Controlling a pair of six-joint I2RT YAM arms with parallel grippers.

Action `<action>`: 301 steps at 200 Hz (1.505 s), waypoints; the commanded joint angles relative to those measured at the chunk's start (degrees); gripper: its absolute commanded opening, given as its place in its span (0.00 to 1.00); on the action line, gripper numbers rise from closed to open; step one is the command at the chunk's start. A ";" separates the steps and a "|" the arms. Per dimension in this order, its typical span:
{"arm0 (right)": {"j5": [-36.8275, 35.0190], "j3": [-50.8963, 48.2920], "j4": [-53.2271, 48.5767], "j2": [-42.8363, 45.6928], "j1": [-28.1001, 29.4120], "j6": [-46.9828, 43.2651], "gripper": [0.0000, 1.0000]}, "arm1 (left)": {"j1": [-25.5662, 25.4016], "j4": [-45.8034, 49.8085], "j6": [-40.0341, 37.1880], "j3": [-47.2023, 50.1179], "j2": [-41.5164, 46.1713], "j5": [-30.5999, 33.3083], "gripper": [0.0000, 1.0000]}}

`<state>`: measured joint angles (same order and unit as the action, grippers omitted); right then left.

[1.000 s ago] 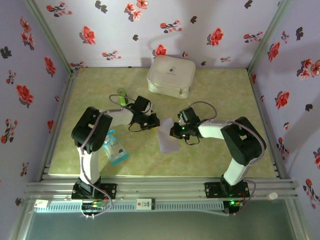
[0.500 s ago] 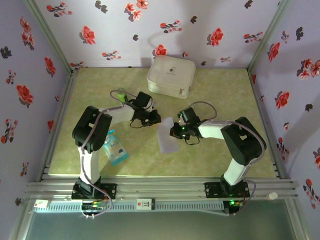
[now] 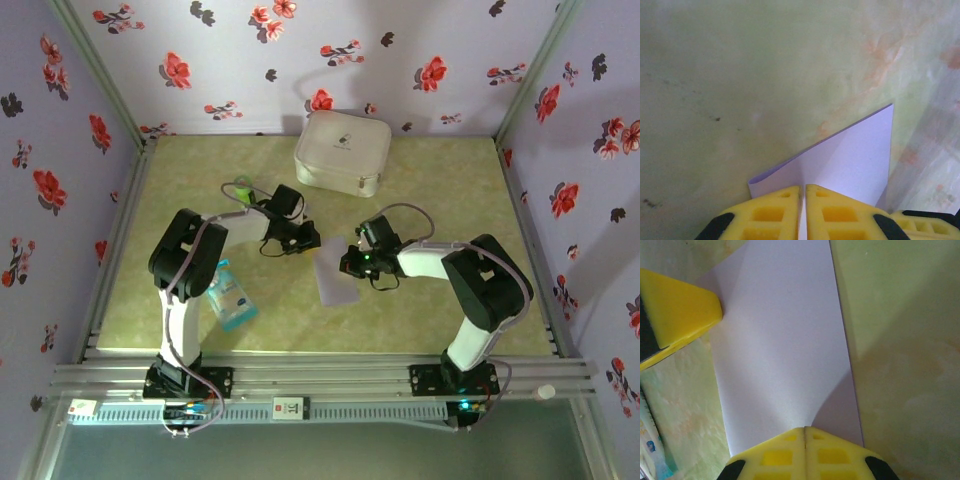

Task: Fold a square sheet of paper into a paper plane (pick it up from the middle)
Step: First fold the square sheet of paper in half at the center of the table.

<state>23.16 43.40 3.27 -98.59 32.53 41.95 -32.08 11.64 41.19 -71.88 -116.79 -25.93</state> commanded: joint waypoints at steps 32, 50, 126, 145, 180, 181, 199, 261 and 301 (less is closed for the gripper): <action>-4.80 -3.91 -11.14 -3.71 0.60 -0.56 0.00 | 2.90 5.15 0.01 -4.27 -3.76 8.36 0.10; -4.84 -4.02 -11.00 -3.72 0.60 -0.56 0.00 | 2.97 5.49 0.12 -4.92 -3.73 9.04 0.10; -4.60 -4.20 -10.63 -3.83 0.60 -0.56 0.00 | 2.76 7.44 -0.22 -7.41 -3.00 10.89 0.10; -4.51 -4.09 -10.59 -3.72 0.60 -0.47 0.00 | 2.64 8.16 -0.55 -8.24 -2.29 10.83 0.10; -4.46 -3.78 -10.73 -3.60 0.60 -0.38 0.00 | 1.64 9.36 -1.36 -9.17 1.39 10.75 0.11; -4.45 -3.77 -10.74 -3.57 0.60 -0.38 0.00 | 1.61 9.36 -1.32 -9.16 1.57 10.78 0.11; -4.48 -3.76 -10.66 -3.22 0.60 -0.22 0.00 | 0.65 9.47 -1.40 -8.53 4.58 10.60 0.12; -3.24 -1.65 -10.07 -2.27 0.60 0.72 0.00 | -4.68 5.35 1.87 1.50 13.03 5.26 0.12; -4.17 -2.45 -10.12 -2.13 0.60 0.94 0.00 | -7.60 -4.89 8.76 12.36 16.73 -1.90 0.12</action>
<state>23.16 43.46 3.31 -98.41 32.56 42.44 -38.50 13.06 44.71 -64.97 -102.28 -22.28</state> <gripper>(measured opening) 0.046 0.119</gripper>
